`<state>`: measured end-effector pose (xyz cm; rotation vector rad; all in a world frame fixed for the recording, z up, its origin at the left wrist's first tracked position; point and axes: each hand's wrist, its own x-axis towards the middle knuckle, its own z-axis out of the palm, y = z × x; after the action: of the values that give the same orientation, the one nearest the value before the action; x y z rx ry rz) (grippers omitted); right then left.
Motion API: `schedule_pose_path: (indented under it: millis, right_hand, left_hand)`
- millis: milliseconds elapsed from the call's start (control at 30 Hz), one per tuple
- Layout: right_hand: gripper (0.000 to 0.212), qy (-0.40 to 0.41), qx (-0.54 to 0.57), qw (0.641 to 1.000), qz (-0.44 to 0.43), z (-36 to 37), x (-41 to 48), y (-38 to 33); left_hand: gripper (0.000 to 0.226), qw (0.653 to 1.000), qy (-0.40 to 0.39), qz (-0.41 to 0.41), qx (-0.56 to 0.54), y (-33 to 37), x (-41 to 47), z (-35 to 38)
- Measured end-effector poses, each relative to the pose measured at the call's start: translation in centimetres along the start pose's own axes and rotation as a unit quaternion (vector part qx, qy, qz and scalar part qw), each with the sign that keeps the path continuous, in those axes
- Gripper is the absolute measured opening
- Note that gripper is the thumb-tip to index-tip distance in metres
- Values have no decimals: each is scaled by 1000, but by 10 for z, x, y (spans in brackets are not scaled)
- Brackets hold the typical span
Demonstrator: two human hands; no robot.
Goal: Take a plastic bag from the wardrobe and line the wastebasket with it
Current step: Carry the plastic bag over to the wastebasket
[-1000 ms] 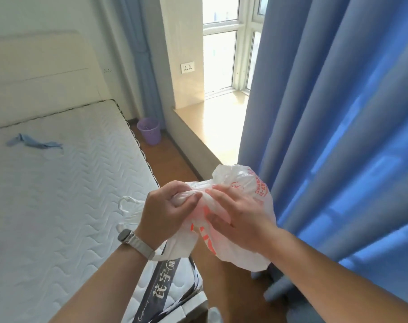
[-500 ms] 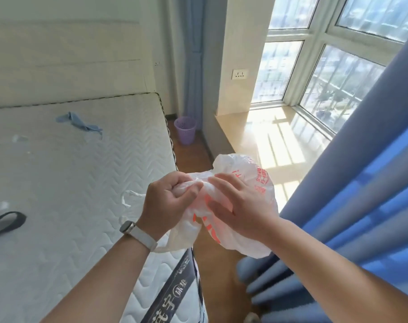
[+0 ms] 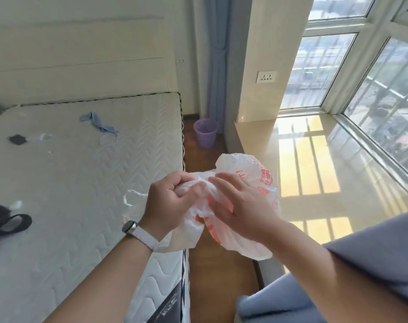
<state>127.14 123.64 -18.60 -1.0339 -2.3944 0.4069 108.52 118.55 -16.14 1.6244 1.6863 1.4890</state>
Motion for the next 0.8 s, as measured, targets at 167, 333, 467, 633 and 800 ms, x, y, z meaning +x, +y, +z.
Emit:
schedule_pose_path:
  millis: [167,333,467,633,800]
  right_hand:
    - [51,-4,16,1000,7,-24,24,67]
    - [51,0,22,1000,13,-38,38,107]
    - [50,6,35,999,16,-38,55,124]
    - [47,18,50,998,19,-26,87,140]
    - [50,18,56,997,50,-4,137,166]
  left_hand:
    - [17,1000,-1,4,13,9,42,56]
    - [16,1000,-5,8,28,12,71,88]
    - [16,999,-11,16,38,9,92,98]
    - [19,999,-15,11,37,-9,125,104]
    - [27,999,-20,-5,24,-50,176,113]
